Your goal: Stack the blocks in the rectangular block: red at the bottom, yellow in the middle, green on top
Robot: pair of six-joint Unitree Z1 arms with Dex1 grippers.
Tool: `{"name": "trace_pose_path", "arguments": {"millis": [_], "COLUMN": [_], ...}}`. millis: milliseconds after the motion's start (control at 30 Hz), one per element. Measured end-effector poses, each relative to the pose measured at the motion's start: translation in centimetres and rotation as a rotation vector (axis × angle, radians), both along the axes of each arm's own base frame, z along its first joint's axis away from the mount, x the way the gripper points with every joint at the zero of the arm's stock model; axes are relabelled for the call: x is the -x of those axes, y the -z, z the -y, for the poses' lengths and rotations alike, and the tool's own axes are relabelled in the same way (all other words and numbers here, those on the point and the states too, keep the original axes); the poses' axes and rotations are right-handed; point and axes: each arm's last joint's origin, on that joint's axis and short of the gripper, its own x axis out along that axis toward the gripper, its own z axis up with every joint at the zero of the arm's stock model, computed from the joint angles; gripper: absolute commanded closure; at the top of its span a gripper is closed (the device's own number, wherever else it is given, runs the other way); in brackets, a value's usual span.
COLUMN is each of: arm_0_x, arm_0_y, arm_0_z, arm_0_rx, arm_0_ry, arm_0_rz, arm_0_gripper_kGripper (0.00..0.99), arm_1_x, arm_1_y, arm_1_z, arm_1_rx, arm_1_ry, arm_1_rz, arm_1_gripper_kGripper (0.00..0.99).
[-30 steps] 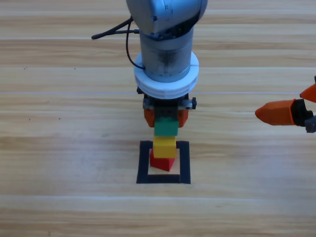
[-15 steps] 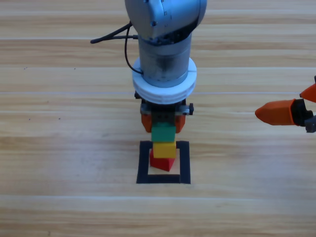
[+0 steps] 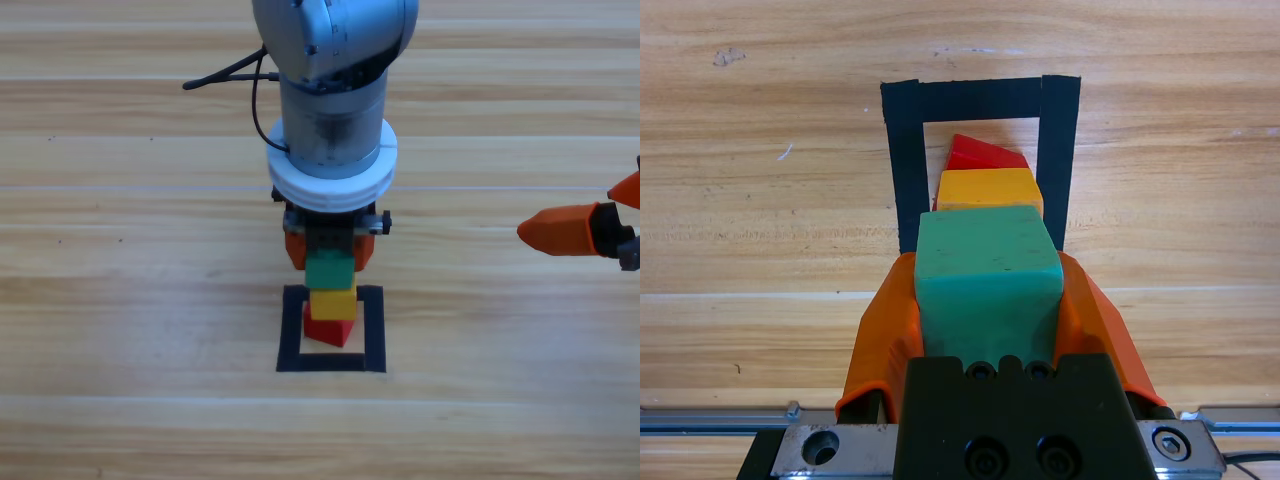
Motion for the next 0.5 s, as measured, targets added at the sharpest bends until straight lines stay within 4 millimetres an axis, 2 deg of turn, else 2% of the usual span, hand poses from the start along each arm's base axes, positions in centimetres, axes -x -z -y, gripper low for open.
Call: {"name": "trace_pose_path", "arguments": {"millis": [500], "arm_0_x": [0.03], "arm_0_y": [0.0], "arm_0_z": [0.04], "arm_0_rx": [0.007], "arm_0_ry": [0.001], "arm_0_rz": [-0.007], "arm_0_gripper_kGripper": [0.979], "arm_1_x": [0.0], "arm_1_y": [0.02], "arm_1_z": [0.0], "arm_1_rx": [0.0], "arm_1_ry": [-0.001], "arm_1_rz": [0.001], "arm_1_gripper_kGripper": [0.005]}}
